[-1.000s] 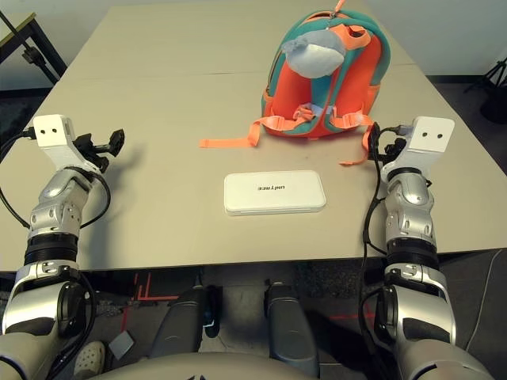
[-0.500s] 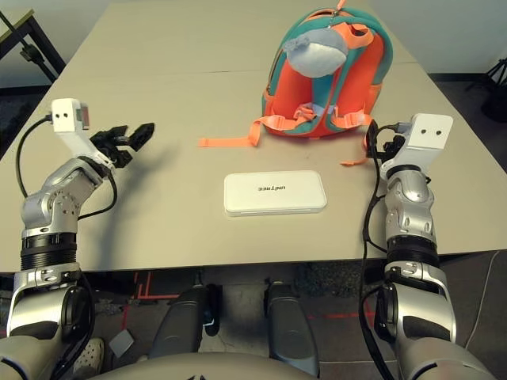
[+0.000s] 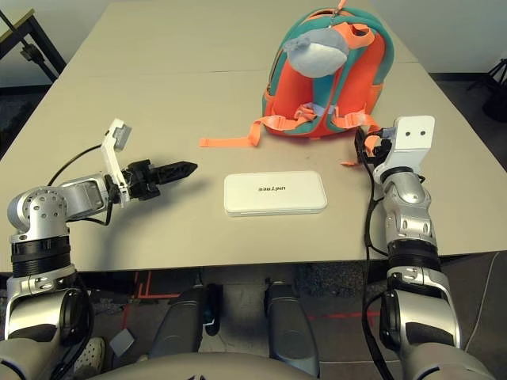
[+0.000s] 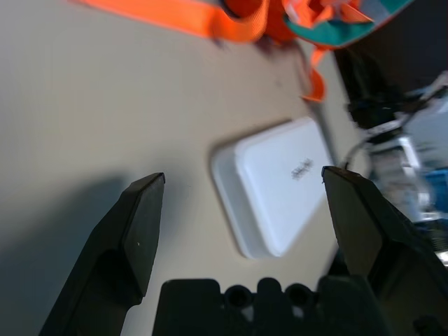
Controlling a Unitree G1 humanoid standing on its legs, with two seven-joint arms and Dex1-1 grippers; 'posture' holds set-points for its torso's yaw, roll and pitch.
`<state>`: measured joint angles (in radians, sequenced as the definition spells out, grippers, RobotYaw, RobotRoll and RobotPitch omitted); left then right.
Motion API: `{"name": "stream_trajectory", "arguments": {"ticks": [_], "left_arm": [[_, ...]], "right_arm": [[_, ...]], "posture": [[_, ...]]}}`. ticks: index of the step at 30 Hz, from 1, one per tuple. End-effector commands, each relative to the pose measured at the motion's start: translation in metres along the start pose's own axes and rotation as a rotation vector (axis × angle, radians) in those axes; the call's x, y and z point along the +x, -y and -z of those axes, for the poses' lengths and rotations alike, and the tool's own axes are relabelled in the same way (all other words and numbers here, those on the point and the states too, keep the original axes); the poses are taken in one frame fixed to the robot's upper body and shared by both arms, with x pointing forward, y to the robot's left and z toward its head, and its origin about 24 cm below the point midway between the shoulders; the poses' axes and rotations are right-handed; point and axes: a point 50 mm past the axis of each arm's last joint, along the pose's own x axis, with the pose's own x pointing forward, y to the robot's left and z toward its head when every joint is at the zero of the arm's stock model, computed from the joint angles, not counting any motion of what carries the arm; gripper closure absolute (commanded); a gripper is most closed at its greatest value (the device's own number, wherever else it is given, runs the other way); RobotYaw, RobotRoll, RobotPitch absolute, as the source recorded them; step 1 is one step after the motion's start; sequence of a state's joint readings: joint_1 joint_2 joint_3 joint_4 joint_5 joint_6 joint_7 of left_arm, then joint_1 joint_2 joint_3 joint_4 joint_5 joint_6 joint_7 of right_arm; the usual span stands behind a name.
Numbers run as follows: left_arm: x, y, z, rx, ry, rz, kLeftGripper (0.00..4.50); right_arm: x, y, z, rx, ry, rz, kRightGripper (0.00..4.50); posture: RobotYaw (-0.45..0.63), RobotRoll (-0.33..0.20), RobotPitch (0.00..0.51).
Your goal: Put the pencil case into the backpack and zip it.
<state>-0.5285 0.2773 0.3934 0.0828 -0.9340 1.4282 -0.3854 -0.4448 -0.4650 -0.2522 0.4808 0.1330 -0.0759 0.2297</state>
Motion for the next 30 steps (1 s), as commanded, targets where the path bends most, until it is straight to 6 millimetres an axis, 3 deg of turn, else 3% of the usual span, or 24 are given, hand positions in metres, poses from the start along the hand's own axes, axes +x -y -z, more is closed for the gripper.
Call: {"name": "stream_trajectory", "arguments": {"ticks": [1, 7, 22, 29, 30], "left_arm": [[0.005, 0.0, 0.001, -0.045, -0.026, 0.015, 0.0], [0.02, -0.003, 0.007, -0.064, -0.11, -0.018, 0.0], [0.027, -0.006, 0.016, -0.181, -0.235, -0.001, 0.0], [0.033, -0.007, 0.019, -0.199, -0.259, -0.001, 0.0], [0.034, -0.007, 0.019, -0.2, -0.259, -0.002, 0.0]], "right_arm": [[-0.004, 0.0, 0.004, -0.009, -0.031, -0.005, 0.02], [-0.009, -0.001, 0.009, -0.004, -0.055, -0.01, 0.02], [-0.02, 0.001, 0.015, -0.026, -0.11, -0.032, 0.02], [-0.03, -0.008, 0.018, -0.19, -0.241, -0.22, 0.02], [-0.031, -0.009, 0.018, -0.212, -0.258, -0.256, 0.19]], "posture": [[-0.03, 0.0, 0.153], [-0.05, 0.0, 0.148], [-0.08, 0.0, 0.15], [-0.09, 0.0, 0.154], [-0.09, 0.0, 0.155]]}}
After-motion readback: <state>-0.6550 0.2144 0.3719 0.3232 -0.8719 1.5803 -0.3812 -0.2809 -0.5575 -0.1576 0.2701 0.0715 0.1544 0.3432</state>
